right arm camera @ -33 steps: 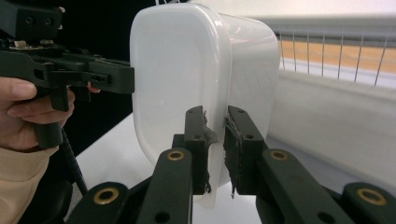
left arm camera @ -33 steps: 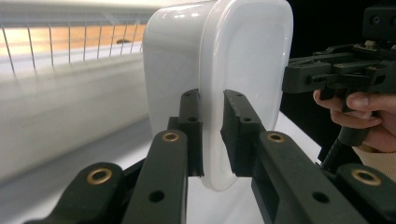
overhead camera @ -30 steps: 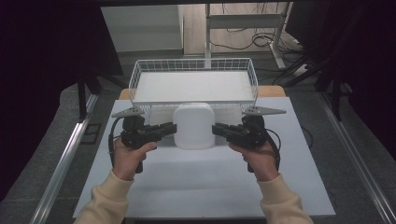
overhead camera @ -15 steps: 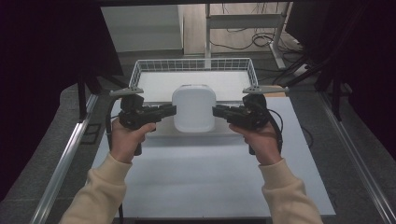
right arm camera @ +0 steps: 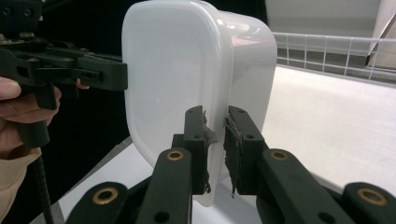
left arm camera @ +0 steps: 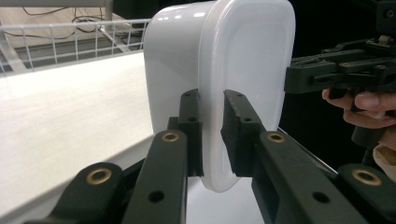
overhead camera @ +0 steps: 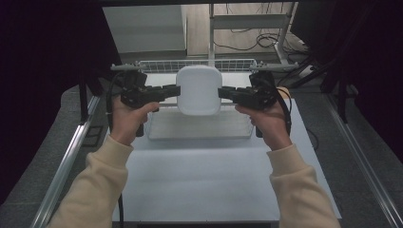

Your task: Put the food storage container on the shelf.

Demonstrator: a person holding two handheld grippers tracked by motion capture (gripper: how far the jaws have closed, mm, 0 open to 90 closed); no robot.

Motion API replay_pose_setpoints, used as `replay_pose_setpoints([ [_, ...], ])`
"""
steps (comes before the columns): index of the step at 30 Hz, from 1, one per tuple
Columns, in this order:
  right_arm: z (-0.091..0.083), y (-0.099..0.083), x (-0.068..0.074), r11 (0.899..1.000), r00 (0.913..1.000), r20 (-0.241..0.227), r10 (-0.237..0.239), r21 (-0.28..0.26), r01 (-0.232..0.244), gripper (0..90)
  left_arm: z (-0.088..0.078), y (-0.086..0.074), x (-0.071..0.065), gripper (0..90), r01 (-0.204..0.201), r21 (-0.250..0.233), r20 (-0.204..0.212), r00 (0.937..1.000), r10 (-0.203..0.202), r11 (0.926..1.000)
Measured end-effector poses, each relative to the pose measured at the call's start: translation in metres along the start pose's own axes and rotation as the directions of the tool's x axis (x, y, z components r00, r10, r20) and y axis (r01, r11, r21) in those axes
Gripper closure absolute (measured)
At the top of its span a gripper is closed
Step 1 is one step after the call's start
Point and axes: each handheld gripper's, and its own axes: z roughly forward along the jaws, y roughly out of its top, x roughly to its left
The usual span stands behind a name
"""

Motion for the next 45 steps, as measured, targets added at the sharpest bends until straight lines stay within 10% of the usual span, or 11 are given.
replay_pose_setpoints([
  [23, 0.039, 0.022, -0.049, 0.986, 0.9919, -0.007, 0.127, 0.108, -0.126, 78.6, 0.044, 0.017, 0.053, 78.7, 0.122, 0.102, 0.025, 0.9918, -0.125, 0.9873],
  [28, 0.046, 0.023, -0.058, 0.976, 0.9822, -0.01, 0.188, 0.118, -0.185, 78.4, 0.053, 0.019, 0.065, 77.8, 0.182, 0.103, 0.041, 0.9816, -0.186, 0.978],
  [36, 0.065, 0.036, -0.077, 0.941, 0.9509, 0.039, 0.307, 0.137, -0.31, 70.8, 0.074, 0.03, 0.085, 72.1, 0.287, 0.118, 0.041, 0.955, -0.294, 0.9506],
  [38, 0.07, 0.035, -0.082, 0.928, 0.9382, 0.051, 0.342, 0.138, -0.346, 69.1, 0.081, 0.03, 0.094, 71.9, 0.342, 0.114, 0.053, 0.9354, -0.349, 0.9328],
  [45, 0.077, 0.032, -0.099, 0.889, 0.8984, 0.025, 0.438, 0.133, -0.438, 66.8, 0.089, 0.028, 0.099, 68.5, 0.375, 0.113, 0.053, 0.9224, -0.383, 0.9201],
])
